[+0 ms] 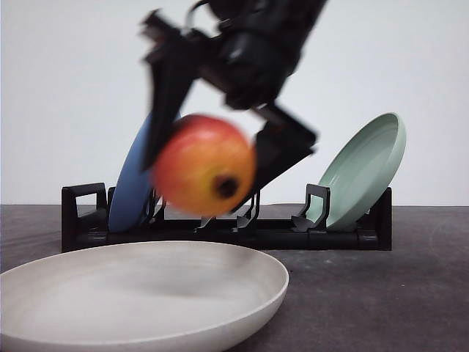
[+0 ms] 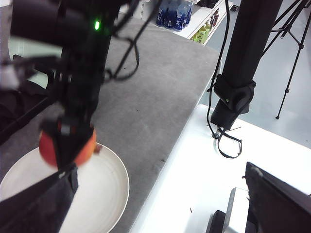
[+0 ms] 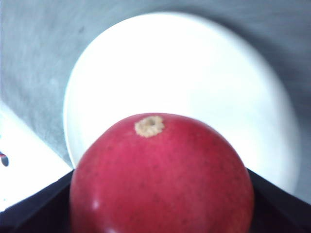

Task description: Place pomegranate in white plate

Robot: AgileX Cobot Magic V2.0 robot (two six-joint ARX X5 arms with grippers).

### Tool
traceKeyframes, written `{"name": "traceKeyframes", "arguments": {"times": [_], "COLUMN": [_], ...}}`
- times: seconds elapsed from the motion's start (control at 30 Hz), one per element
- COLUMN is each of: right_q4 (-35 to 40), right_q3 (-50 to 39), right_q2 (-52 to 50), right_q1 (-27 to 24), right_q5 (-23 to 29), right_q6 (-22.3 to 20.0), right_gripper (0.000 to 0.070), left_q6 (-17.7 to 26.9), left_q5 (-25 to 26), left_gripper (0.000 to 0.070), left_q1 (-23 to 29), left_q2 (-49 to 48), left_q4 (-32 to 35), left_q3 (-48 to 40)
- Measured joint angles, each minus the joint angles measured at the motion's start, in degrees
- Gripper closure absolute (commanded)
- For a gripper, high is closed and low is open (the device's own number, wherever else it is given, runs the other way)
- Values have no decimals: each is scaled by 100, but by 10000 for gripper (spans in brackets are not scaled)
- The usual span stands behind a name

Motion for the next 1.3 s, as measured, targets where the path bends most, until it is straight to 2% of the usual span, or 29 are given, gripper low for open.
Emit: {"name": "traceKeyframes", "arguments": {"times": [0.2,0.67,0.73,0.87,0.9,1.3], "right_q4": [45,75,88,158,170,9], "right_q3": [-4,-2,-2,-2,-2,56], "right_q2": [344,792,791,791,791,657], "right_q1": [450,529,532,543,546,560], "right_q5": [463,490,490,491,490,467], "right_q6": [74,9,6,4,4,-3], "right_gripper": [282,275,241,17,0,0], "left_q6": [0,0,-2,-1,-1,-2], "left_q5": [0,0,0,0,0,0], "left_gripper": [25,25,25,25,25,25], "left_q1": [0,0,0,0,0,0], "left_q2": [0,0,0,0,0,0], "left_q4": [0,0,2,3,3,4], "left_q3": [0,0,0,0,0,0]}}
